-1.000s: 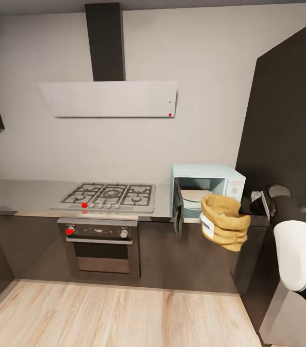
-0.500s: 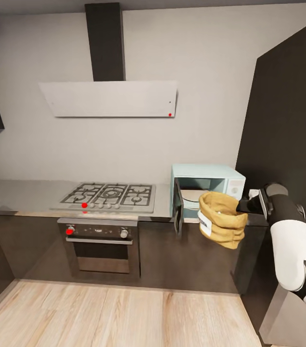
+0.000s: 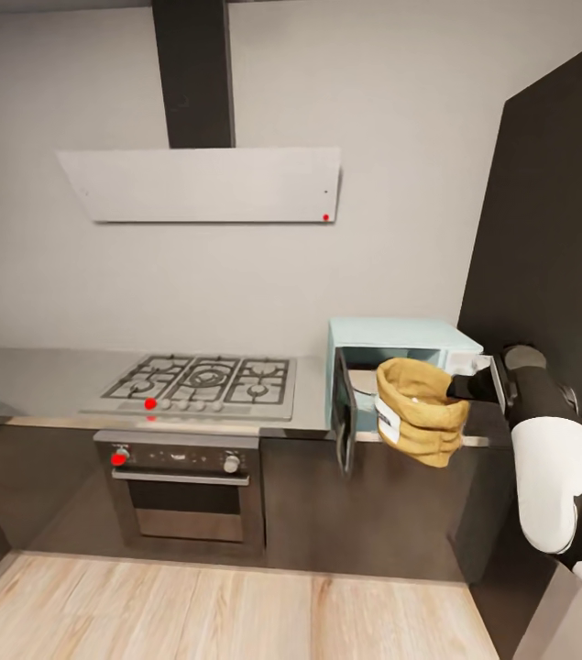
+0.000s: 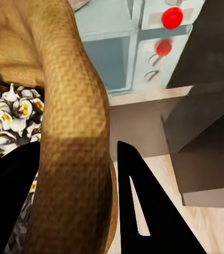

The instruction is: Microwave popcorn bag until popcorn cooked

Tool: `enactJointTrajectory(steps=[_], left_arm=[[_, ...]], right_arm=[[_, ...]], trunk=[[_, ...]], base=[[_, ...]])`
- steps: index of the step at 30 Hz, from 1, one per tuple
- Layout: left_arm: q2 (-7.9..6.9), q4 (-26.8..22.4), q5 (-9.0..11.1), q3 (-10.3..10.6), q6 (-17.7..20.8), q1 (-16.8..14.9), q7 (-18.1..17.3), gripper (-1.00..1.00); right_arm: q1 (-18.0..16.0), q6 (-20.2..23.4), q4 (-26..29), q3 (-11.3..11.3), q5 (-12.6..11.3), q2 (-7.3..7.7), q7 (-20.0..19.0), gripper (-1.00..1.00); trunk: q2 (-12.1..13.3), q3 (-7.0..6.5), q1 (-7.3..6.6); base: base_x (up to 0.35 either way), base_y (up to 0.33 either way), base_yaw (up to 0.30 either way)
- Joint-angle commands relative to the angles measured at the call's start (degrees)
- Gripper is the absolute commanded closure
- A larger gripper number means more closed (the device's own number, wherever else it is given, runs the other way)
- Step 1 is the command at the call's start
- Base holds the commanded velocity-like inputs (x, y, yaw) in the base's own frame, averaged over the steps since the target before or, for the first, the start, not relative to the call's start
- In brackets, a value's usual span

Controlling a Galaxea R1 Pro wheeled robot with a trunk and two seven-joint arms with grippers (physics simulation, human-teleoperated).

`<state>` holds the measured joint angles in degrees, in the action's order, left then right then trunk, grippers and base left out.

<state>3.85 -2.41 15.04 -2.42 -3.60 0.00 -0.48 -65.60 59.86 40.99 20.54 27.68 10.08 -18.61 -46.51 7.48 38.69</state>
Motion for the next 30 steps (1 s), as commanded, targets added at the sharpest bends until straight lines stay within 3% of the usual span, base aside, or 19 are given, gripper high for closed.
enactJointTrajectory(steps=[1, 17, 26, 30], left_arm=[[0.01, -0.05, 0.17, -0.22, -0.10, 0.00, -0.05, -1.00], [-0.01, -0.05, 0.17, -0.22, -0.10, 0.00, -0.05, -1.00], [0.00, -0.07, 0.24, -0.31, -0.10, 0.00, -0.05, -1.00], [0.00, -0.10, 0.24, -0.31, -0.10, 0.00, -0.05, -1.00]], right_arm=[[-0.05, 0.14, 0.05, 0.17, 0.54, -0.02, -0.60, 1.00], [-0.05, 0.14, -0.81, 0.46, 0.40, 0.06, -0.47, 1.00], [-0.05, 0.14, -3.95, 0.53, 0.51, 0.59, -0.37, 1.00], [-0.05, -3.98, -8.06, 0.55, 0.53, 1.20, 0.62, 1.00]], trunk=[[-0.05, 0.08, 0.04], [-0.05, 0.08, 0.04], [-0.05, 0.08, 0.04], [-0.05, 0.08, 0.04]], base=[[0.321, 0.000, 0.000], [0.314, 0.000, 0.000], [0.027, 0.000, 0.000], [0.000, 0.000, 0.000]])
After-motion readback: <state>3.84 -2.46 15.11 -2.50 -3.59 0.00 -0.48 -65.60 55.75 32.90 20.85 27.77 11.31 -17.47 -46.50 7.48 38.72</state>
